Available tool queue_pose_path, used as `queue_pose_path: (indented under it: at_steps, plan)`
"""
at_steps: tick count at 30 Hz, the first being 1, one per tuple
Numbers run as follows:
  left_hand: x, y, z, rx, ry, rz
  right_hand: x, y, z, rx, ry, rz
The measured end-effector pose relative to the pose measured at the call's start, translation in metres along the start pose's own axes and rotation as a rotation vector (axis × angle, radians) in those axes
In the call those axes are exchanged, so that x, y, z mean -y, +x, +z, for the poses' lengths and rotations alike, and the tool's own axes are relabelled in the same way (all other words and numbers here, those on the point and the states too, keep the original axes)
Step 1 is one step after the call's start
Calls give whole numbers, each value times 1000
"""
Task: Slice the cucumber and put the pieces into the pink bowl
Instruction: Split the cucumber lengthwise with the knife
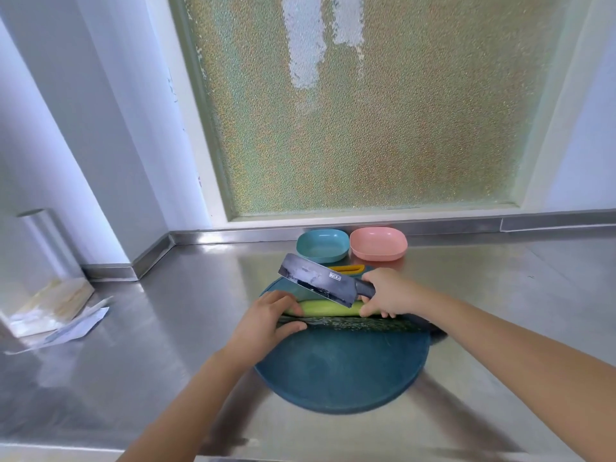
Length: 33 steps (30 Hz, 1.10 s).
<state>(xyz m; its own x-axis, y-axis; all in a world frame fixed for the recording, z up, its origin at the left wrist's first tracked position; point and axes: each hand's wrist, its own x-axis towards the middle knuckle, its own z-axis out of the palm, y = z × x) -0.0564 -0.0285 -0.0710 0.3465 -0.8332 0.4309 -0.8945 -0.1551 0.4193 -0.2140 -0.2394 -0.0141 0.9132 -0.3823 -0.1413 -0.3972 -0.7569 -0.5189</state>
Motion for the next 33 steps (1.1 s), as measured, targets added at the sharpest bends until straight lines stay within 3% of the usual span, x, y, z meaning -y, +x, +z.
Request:
queue_pose_path:
  at_steps: [6,8,13,20,26,33]
  plan:
    - [-1,2,-3,-45,-55,-132,5,0,9,-221,-163,-166]
    - [1,3,-4,-19,-51,-134,5,-3,11,-204,-201,-183]
    - [3,3,-5,7,-96,-133,3,-11,8,-97,-33,-98]
    - [8,-5,-10,35,-151,-279,2,-11,14,-163,-149,-150]
    - [22,-19,-17,-53,-448,-456,2,0,2,-136,-84,-128]
    - [20,-19,-11,-141,-501,-489,10,-1,13,-209,-159,-112]
